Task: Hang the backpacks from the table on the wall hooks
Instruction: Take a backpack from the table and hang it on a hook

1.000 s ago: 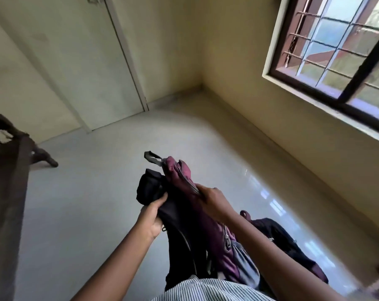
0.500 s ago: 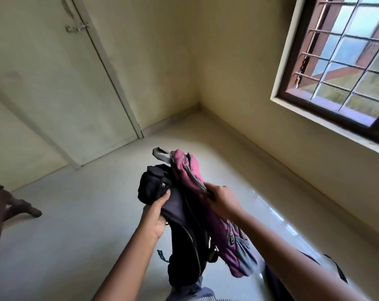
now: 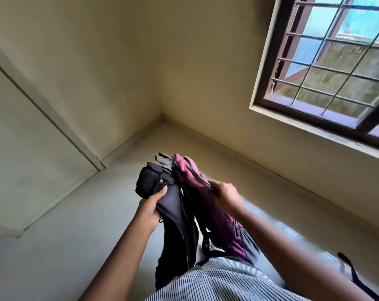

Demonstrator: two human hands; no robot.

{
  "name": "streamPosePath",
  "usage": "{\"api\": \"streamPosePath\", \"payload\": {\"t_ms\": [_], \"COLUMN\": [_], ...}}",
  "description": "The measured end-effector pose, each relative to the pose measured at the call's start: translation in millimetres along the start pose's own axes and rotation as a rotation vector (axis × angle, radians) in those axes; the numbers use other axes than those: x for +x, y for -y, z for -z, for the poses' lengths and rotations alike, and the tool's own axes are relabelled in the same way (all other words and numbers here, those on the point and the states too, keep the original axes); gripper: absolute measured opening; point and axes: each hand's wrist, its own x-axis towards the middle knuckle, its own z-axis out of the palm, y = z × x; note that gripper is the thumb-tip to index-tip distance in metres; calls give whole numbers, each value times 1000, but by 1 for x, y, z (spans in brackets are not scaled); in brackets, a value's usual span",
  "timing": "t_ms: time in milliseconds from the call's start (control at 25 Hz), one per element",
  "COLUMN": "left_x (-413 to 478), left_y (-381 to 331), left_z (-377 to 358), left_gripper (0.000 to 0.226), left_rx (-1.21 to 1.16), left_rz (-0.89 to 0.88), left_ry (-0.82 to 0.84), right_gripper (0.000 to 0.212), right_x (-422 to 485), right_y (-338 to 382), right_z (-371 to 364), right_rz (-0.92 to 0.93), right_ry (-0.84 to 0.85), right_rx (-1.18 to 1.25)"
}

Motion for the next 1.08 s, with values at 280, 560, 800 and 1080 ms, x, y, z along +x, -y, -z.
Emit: {"api": "streamPosePath", "payload": {"t_ms": [280,560,800,1080], "left_x": [136,235,266,281], "left_y": [-81,-143,-178,-224], "left_z": [-43,-75,-79,-63], "left_gripper": [8,16,15,42], "left_rx": [77,94,234,596], "left_rz": [20,22,-12,-161], "left_ry": [-13,-101,-22,106], "right_gripper": [21,26,23,16], "right_x": [172,298,333,347], "right_y": [-19,-29,12,87], "right_z": [-21,-19,-4,34], "right_rz": [-247,-433,-578,-66], "right_ry": [-4,72,141,70], "right_rx": [-38,12,882,735]}}
